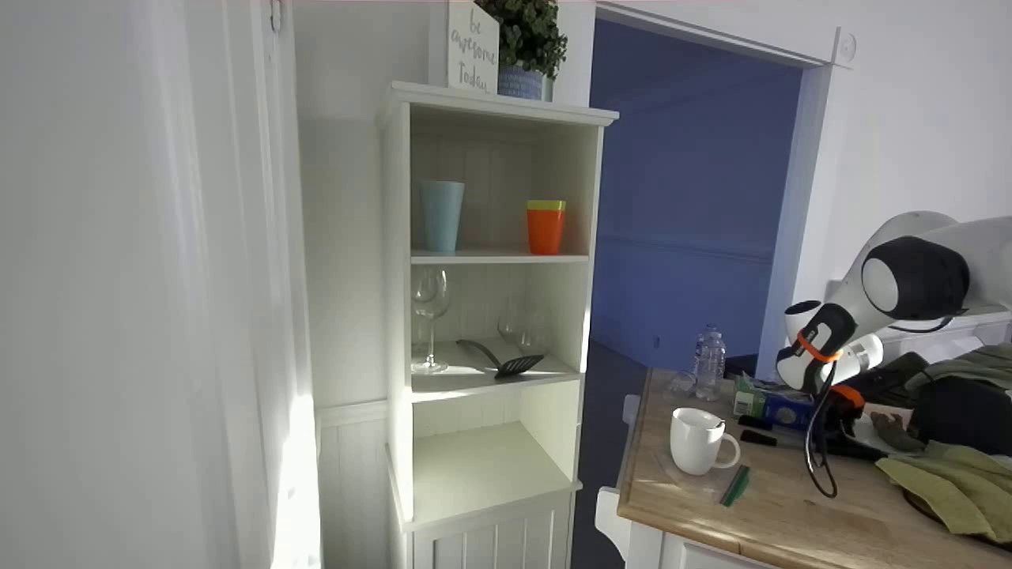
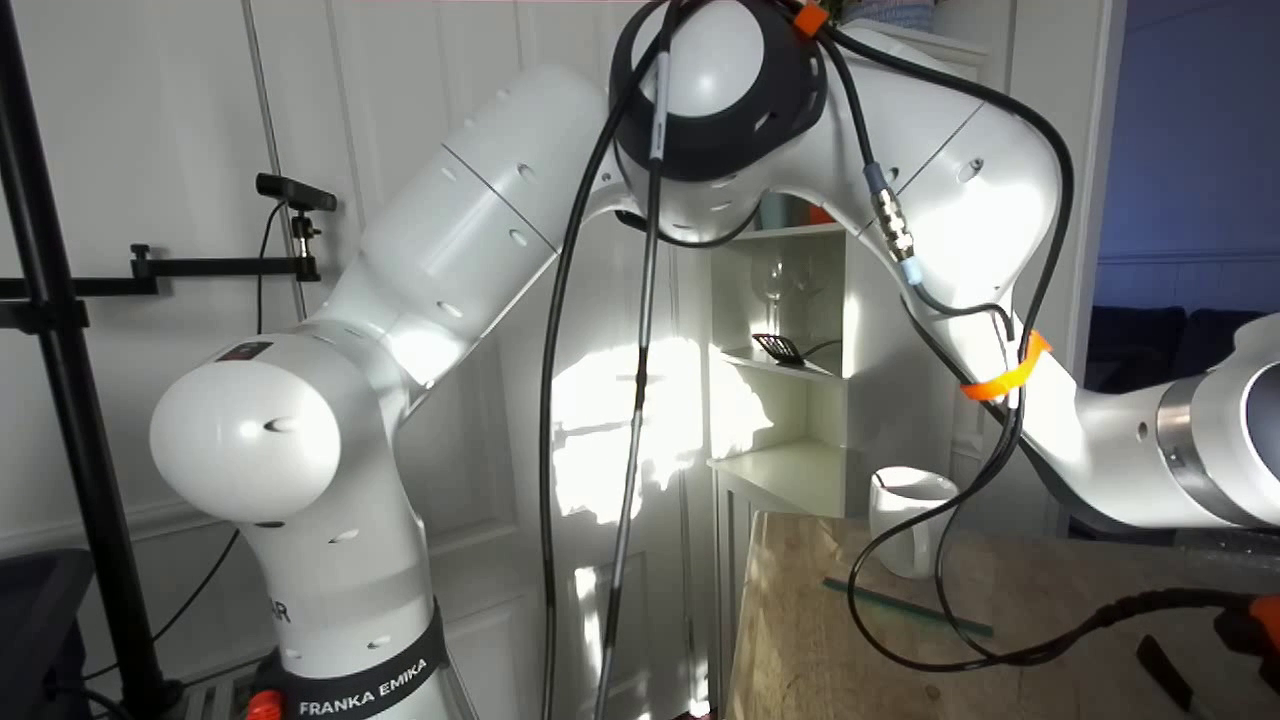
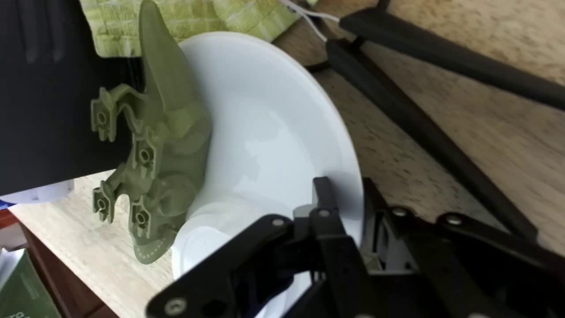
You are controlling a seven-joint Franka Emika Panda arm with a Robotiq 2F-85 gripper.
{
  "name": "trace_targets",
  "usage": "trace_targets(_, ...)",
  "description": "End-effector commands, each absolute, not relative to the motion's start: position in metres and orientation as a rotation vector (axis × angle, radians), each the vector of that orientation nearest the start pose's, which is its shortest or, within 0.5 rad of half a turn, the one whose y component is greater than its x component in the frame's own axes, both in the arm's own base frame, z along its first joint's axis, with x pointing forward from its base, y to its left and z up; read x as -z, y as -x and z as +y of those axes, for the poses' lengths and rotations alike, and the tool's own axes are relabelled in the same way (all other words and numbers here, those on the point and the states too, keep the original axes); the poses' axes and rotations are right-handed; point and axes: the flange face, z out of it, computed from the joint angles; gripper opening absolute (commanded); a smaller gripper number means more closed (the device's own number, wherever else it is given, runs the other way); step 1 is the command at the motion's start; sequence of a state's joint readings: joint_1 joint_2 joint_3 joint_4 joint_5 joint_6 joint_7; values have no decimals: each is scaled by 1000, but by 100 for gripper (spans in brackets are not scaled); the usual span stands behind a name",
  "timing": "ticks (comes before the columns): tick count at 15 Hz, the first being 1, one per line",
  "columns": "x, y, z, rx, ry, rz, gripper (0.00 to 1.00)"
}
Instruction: Move the plate forward
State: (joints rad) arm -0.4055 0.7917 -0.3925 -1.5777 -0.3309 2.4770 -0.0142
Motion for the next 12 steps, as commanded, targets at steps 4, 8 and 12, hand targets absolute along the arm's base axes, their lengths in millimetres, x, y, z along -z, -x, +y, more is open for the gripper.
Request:
trace_targets(4, -226, -527, -483, 174, -2607, -527, 4)
trace_targets(8, -250, -522, -478, 227, -2631, -511, 3)
trace_targets(12, -272, -515, -470, 296, -2670, -489, 2)
